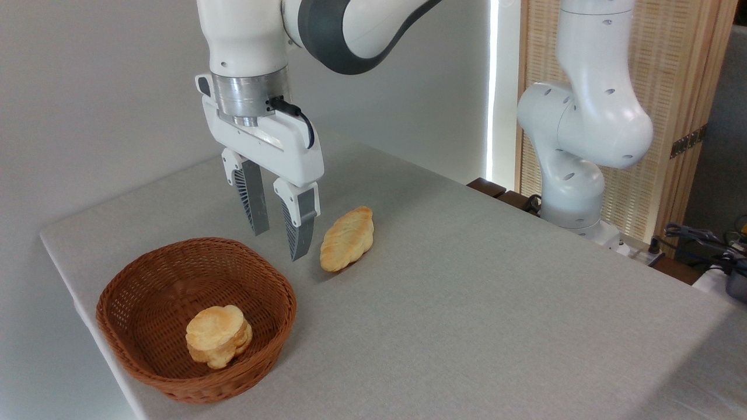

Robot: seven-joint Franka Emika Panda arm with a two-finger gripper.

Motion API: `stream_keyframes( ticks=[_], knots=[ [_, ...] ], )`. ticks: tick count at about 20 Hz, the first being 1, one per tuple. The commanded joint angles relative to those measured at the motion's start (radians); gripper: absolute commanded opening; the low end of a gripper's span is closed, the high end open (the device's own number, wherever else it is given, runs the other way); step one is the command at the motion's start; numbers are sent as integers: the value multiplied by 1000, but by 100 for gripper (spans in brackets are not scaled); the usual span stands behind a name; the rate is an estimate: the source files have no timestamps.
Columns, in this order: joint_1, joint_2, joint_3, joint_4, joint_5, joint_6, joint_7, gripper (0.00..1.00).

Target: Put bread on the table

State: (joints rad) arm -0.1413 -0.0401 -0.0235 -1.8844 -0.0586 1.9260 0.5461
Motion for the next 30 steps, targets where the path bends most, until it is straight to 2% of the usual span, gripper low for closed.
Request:
stream_keyframes(
  ticks=[1, 14, 17, 20, 26, 30],
  knots=[
    [-11, 5, 14, 36, -18, -11, -3, 100],
    [-11, 32, 14, 37, -21, 14, 0, 100],
    [-11, 63, 14, 57, -24, 53, -2, 100],
    [-11, 107, 14, 88, -50, 83, -3, 100],
    [-9, 192, 16, 88, -49, 232, -14, 100],
    [-7, 226, 17, 91, -50, 251, -14, 100]
  ],
)
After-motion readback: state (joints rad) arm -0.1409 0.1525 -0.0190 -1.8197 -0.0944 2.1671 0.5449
